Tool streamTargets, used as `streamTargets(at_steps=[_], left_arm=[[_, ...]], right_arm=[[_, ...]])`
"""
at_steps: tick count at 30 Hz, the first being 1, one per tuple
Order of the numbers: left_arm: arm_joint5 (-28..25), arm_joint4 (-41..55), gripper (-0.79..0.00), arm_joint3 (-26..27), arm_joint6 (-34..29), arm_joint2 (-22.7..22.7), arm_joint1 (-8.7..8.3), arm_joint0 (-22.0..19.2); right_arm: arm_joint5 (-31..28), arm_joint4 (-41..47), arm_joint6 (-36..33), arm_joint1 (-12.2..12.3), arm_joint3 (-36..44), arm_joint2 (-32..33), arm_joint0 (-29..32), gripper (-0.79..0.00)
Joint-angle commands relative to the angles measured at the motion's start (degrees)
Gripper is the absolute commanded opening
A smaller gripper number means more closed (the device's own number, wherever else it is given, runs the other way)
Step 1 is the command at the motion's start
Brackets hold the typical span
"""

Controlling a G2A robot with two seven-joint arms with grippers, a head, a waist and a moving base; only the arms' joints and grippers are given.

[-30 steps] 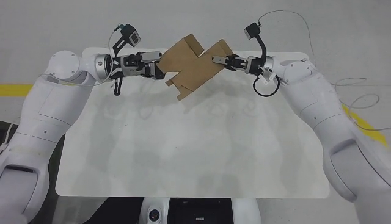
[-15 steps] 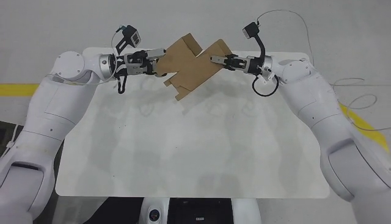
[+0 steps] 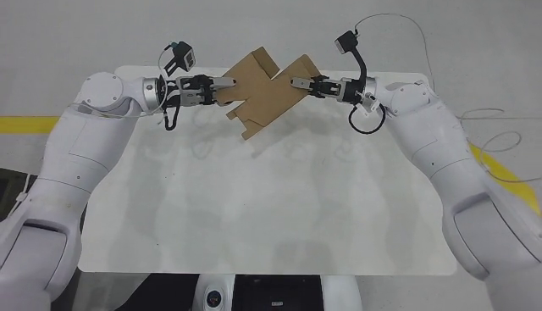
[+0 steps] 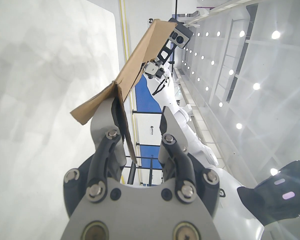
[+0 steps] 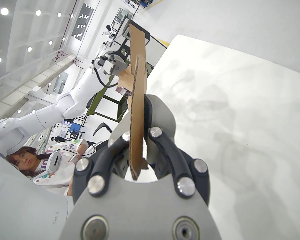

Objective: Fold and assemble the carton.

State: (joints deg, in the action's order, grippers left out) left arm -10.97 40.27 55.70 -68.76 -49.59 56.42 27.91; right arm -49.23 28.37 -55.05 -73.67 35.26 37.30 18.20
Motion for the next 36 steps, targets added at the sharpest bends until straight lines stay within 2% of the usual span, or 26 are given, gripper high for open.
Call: streamTargets(at_steps=[1,4,9,13,19,20,21,22,23,31,36], left_arm=[[-0.17,-0.85,-0.511,-0.38,0.12,0.05,0.16,-0.14],[-0.52,-1.85,-0.563,-0.76,0.26,0.06,0.4,-0.27],[-0.62,-2.76,-0.588,-1.39,-0.02,0.08,0.81,-0.28],[-0.69,-3.15,-0.785,-1.78,-0.36,-0.12,1.09,-0.39],[-0.68,-3.39,-0.785,-2.16,-0.99,-0.52,1.46,-0.43],[-0.73,-3.34,-0.785,-2.19,-1.02,-0.65,1.52,-0.44],[-0.79,-3.3,-0.785,-2.23,-1.08,-0.81,1.56,-0.46],[-0.93,-3.25,-0.785,-2.26,-1.07,-1.02,1.59,-0.49],[-1.16,-3.28,-0.785,-2.24,-0.99,-1.26,1.6,-0.51],[-6.38,-6.74,-0.785,0.78,-0.42,-4.3,0.81,0.17],[-10.25,-11.59,-0.785,4.25,0.59,-6.39,-0.12,1.56]], right_arm=[[0.01,-0.14,-0.01,-0.03,0.02,0.17,0.06,-0.785],[0.12,-0.42,-0.12,-0.08,0.01,0.42,0.12,-0.785],[0.19,-0.76,-0.19,-0.16,0.06,0.83,0.28,-0.785],[0.2,-1.05,-0.2,-0.22,0.01,1.17,0.37,-0.785],[0.24,-1.27,-0.24,-0.31,-0.09,1.69,0.53,-0.785],[0.25,-1.33,-0.25,-0.32,-0.13,1.78,0.55,-0.64],[0.28,-1.38,-0.28,-0.32,-0.24,1.87,0.6,-0.416],[0.32,-1.43,-0.32,-0.31,-0.41,1.99,0.61,-0.04],[0.34,-1.41,-0.34,-0.27,-0.64,2.17,0.62,0.0],[-1.52,-5.85,1.51,1.54,-3.47,4.91,-1.19,0.0],[-3.0,-8.52,2.99,3.26,1.78,5.84,-1.05,0.0]])
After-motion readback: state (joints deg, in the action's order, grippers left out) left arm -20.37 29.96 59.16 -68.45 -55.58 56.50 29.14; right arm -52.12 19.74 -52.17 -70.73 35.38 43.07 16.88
